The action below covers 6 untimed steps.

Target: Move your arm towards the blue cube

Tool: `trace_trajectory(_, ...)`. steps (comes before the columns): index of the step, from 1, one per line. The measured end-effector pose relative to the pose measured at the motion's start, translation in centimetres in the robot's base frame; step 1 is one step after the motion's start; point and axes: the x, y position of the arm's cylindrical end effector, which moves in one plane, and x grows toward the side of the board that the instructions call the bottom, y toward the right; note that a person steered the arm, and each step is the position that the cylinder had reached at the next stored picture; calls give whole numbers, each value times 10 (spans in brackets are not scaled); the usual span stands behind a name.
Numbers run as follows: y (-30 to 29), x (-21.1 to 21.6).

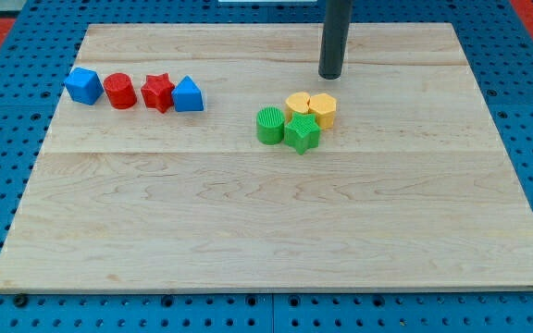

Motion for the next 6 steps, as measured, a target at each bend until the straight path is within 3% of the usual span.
trace_trajectory(2,0,-9)
trace_trajectory(3,-29,-46)
trace_trajectory(5,-260,-31)
trace_trajectory(6,-293,-34)
